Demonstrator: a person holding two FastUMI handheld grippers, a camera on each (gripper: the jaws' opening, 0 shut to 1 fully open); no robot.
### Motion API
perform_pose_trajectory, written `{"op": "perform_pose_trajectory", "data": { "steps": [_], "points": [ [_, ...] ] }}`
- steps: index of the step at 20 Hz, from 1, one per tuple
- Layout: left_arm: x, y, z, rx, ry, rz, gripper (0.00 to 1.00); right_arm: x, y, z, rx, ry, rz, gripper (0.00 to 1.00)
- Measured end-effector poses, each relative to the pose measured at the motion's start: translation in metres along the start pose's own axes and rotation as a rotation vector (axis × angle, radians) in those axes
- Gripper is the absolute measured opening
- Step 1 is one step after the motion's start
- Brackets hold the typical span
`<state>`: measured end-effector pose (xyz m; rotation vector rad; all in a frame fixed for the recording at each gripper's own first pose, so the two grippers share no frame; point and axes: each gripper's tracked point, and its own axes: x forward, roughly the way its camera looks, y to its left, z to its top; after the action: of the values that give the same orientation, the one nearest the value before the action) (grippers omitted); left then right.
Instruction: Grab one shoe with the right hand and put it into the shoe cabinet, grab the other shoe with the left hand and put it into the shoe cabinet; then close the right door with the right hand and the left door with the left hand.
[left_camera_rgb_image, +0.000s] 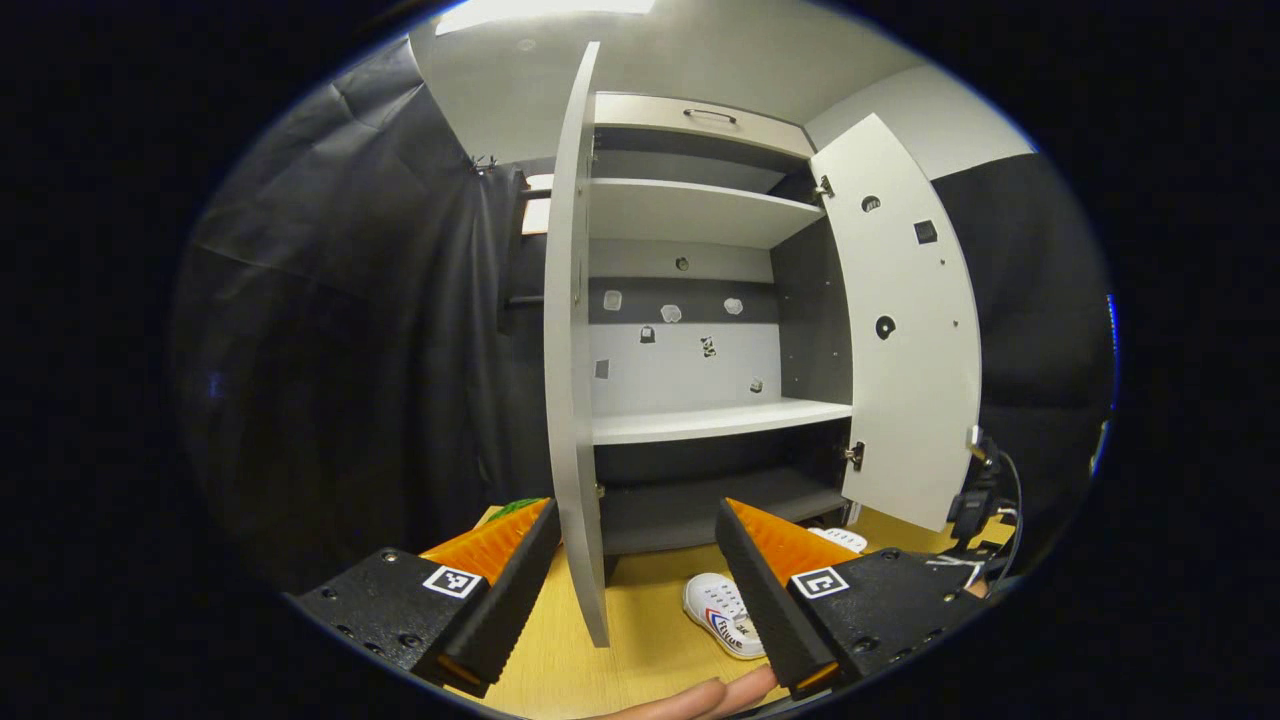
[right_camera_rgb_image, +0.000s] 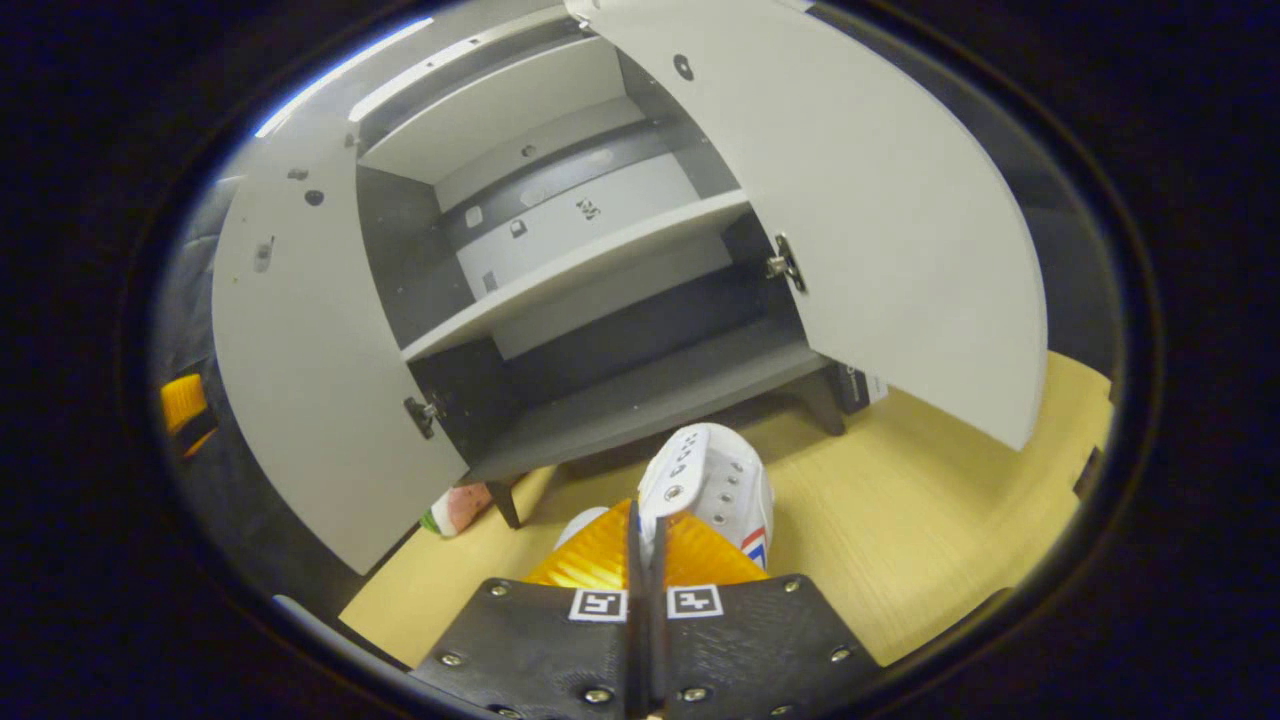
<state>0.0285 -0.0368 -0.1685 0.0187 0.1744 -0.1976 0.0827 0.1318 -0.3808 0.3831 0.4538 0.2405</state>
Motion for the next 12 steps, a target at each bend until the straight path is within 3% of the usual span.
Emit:
{"op": "perform_pose_trajectory", "data": {
  "steps": [12],
  "points": [
    [0.02,-0.015,-0.017,-0.005,0.044,-0.025,0.96,-0.039,0.068,0.15,-0.217,-0.136,0.097,0.0]
  ]
}}
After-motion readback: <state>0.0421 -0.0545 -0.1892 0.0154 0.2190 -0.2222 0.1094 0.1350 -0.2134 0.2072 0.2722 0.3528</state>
